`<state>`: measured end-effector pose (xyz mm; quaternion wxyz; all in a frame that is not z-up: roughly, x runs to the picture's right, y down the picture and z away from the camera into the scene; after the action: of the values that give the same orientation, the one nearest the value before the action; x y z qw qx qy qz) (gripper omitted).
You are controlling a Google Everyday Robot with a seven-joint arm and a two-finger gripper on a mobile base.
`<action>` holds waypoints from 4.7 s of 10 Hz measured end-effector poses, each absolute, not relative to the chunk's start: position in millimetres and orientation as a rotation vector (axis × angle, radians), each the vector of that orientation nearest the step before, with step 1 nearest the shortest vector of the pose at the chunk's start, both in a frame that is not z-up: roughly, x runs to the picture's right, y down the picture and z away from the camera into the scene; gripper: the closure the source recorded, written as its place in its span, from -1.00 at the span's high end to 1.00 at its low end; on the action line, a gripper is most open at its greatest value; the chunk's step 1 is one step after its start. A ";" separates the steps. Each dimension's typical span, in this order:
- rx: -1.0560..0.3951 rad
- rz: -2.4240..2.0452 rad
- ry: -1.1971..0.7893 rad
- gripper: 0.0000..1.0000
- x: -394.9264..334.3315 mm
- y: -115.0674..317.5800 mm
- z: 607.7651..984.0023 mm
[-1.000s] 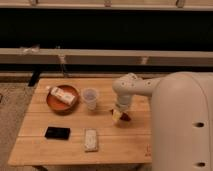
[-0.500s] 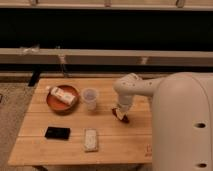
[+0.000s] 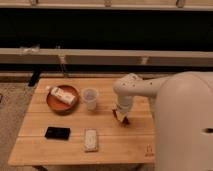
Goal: Place the pepper on the white sponge
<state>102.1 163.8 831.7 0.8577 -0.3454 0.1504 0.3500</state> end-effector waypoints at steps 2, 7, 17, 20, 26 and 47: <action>-0.724 0.717 0.283 -1.00 88.2 158.1 799.1; -0.770 0.564 0.164 -1.00 18.2 191.3 721.4; -0.863 0.335 0.127 -1.00 -38.4 216.8 728.4; -0.885 0.286 0.102 -1.00 -46.0 224.6 718.3; -0.927 0.196 0.084 -0.97 -58.0 241.6 717.0; -0.903 0.274 0.099 0.60 -54.6 219.4 746.9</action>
<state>-54.6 219.4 746.9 0.8895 -0.4348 0.0478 0.1321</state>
